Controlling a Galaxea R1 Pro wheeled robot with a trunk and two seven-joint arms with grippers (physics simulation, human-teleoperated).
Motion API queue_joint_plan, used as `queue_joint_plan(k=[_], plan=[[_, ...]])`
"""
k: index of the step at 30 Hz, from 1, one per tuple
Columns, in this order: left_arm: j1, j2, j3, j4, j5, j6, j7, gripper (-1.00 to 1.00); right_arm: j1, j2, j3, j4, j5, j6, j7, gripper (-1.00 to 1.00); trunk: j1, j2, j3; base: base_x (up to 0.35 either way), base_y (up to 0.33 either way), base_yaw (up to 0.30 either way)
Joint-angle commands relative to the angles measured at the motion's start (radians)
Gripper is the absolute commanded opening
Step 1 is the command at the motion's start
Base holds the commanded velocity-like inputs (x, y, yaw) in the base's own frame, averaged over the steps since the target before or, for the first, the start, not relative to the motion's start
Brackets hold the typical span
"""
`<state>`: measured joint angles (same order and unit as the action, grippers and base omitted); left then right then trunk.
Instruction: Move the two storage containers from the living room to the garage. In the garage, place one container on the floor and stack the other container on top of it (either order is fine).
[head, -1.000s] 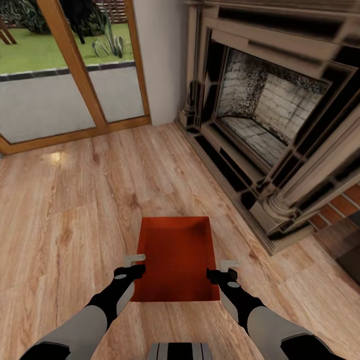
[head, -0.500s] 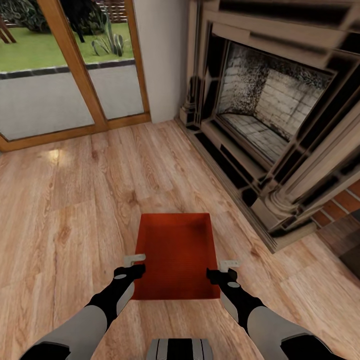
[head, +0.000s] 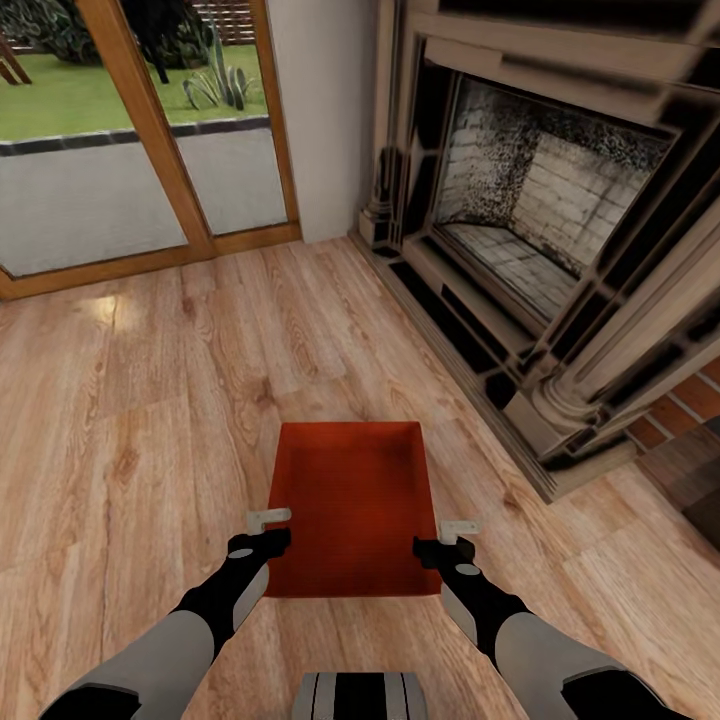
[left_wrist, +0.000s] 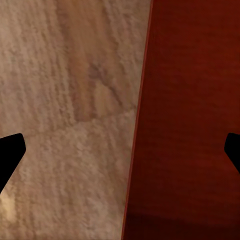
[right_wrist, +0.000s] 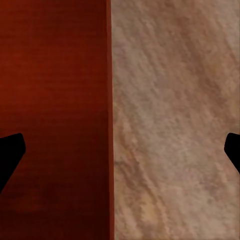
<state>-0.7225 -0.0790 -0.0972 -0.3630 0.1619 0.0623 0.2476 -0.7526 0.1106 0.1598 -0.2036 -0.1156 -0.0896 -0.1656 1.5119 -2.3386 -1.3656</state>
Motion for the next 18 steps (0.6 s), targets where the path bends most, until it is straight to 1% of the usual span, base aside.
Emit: queue_joint_plan(k=[1,18], plan=[[0.000,0.001,-0.009,-0.002,0.010,0.005,0.008,1.00,-0.001,0.000,0.009,0.001,-0.010,-0.004,-0.005,1.00,0.000,0.000,-0.001,0.000,0.000,0.000],[0.000,0.002,-0.009,-0.002,0.010,0.005,0.007,1.00,-0.001,0.002,0.011,0.009,-0.007,-0.005,0.001,1.00,0.000,0.000,-0.001,0.000,0.000,0.000]])
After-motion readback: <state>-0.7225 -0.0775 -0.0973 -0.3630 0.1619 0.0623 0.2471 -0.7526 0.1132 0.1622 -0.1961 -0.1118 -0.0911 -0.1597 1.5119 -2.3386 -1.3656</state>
